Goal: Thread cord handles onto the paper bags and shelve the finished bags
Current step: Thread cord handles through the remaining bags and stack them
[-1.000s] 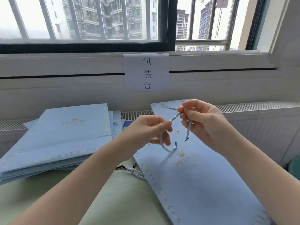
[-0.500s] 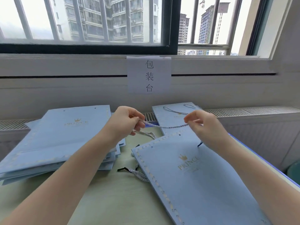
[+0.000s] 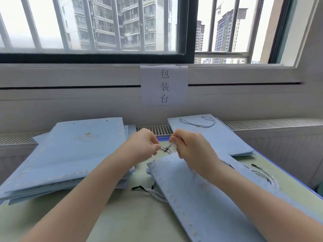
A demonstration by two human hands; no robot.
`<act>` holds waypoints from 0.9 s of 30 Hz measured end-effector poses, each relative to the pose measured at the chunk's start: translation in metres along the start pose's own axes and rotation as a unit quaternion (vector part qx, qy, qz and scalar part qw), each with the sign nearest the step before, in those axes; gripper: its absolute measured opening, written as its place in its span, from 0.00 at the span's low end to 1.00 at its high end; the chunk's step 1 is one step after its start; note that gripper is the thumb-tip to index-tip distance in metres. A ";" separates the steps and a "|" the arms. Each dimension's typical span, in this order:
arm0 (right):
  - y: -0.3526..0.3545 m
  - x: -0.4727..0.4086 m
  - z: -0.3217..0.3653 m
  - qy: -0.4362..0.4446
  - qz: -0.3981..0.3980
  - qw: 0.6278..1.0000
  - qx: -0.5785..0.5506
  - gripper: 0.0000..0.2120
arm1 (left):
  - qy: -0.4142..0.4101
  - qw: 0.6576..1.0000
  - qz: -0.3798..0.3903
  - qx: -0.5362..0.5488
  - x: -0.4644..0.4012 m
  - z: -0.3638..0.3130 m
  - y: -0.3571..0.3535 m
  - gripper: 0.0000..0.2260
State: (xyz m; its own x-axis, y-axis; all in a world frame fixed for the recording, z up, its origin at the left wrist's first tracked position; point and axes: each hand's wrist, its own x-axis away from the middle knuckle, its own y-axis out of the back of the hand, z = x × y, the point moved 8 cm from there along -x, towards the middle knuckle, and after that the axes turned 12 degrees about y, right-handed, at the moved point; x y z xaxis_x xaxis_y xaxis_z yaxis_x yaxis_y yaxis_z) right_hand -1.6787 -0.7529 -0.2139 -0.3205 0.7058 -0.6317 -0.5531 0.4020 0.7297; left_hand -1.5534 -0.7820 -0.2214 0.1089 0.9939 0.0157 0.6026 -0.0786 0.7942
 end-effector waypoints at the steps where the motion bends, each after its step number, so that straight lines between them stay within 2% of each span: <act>1: -0.003 0.005 -0.008 -0.015 -0.005 1.000 0.001 0.07 | 0.004 0.999 0.003 -0.046 -0.002 0.003 -0.004 0.08; 3: -0.010 0.013 -0.020 -0.031 0.006 0.999 0.016 0.10 | 0.008 0.995 0.022 -0.096 -0.003 0.007 -0.015 0.06; 7: -0.012 0.016 -0.027 -0.040 -0.005 0.999 -0.035 0.16 | -0.015 0.993 0.042 -0.109 0.001 0.003 -0.029 0.09; 12: -0.018 0.018 -0.021 -0.019 0.011 0.997 -0.068 0.04 | -0.038 0.996 0.026 -0.076 0.000 -0.002 -0.028 0.07; 19: -0.030 0.021 -0.012 0.014 0.071 0.997 -0.010 0.08 | -0.013 0.996 0.068 -0.059 -0.002 0.003 -0.035 0.08; 22: -0.029 0.019 -0.012 0.021 0.062 0.998 -0.013 0.09 | 0.000 0.997 0.083 -0.003 -0.003 0.004 -0.034 0.07; 24: -0.024 0.018 -0.011 0.026 0.035 0.999 -0.015 0.09 | 0.020 0.993 0.096 0.066 -0.003 0.007 -0.031 0.05; 27: -0.014 0.019 -0.011 0.024 -0.015 0.999 -0.026 0.09 | 0.039 0.982 0.117 0.142 -0.002 0.010 -0.030 0.06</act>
State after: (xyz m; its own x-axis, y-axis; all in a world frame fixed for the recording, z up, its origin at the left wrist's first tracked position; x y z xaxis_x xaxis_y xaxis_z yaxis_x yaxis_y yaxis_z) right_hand -1.6850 -0.7514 -0.2390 -0.3389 0.6647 -0.6658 -0.6022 0.3905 0.6963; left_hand -1.5636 -0.7821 -0.2510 0.2166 0.9482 0.2325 0.7654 -0.3128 0.5624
